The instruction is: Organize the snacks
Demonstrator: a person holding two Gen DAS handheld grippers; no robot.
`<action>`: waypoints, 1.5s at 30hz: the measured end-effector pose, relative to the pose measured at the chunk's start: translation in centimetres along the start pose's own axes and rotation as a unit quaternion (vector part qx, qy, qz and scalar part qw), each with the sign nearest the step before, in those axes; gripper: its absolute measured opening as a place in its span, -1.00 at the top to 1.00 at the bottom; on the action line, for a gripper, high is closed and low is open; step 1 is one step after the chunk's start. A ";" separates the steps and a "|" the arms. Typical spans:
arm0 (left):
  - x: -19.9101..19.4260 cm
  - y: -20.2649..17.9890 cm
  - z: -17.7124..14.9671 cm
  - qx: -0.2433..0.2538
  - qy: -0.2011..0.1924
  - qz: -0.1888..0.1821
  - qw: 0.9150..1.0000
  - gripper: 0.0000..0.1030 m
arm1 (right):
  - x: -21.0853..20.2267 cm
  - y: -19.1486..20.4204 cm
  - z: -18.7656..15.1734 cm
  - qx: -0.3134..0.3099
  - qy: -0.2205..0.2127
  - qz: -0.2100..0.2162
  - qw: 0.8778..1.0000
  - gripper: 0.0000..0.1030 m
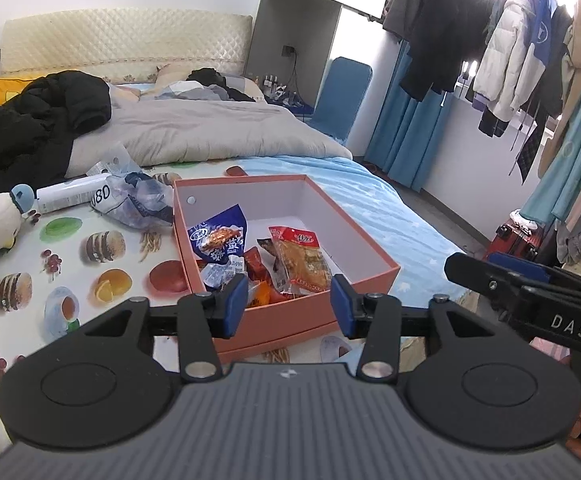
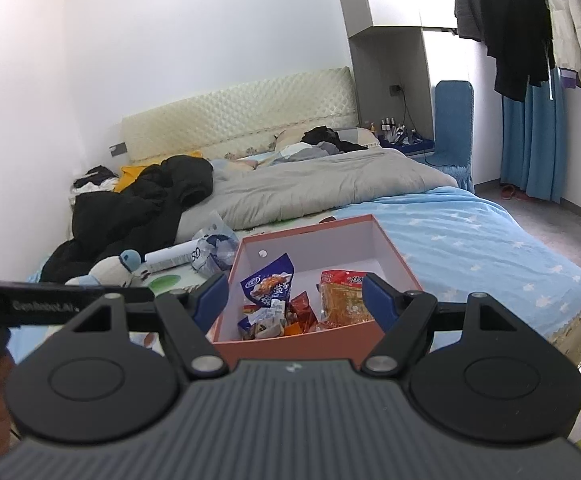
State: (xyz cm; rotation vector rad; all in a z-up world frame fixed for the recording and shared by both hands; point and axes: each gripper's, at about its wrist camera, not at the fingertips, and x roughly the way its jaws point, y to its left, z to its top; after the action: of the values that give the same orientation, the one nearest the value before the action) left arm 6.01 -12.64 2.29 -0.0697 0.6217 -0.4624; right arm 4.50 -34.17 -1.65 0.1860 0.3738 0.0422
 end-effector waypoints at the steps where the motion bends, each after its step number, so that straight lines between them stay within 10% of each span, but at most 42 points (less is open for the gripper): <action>1: 0.0 0.0 0.0 0.000 0.000 0.000 1.000 -0.05 | 0.0 0.0 -0.1 0.002 0.000 0.000 1.000 -0.46; 7: 0.7 0.4 -0.2 -0.006 0.001 0.000 1.000 -0.12 | 0.2 -0.3 -0.8 0.011 0.005 -0.006 1.000 -0.46; 15: 2.1 1.2 0.7 0.000 0.003 0.015 1.000 -0.86 | 1.2 -1.0 -1.1 0.015 0.009 -0.019 1.000 -0.46; 45: 1.2 2.0 1.6 -0.015 -0.007 0.039 0.999 -0.94 | 1.9 -0.5 -0.9 0.014 0.007 -0.017 1.000 -0.46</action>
State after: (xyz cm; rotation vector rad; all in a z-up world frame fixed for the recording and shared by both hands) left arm 8.57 -11.51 2.49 -0.0773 0.6153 -0.3776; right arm 5.92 -34.36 -3.21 0.2062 0.3907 0.0046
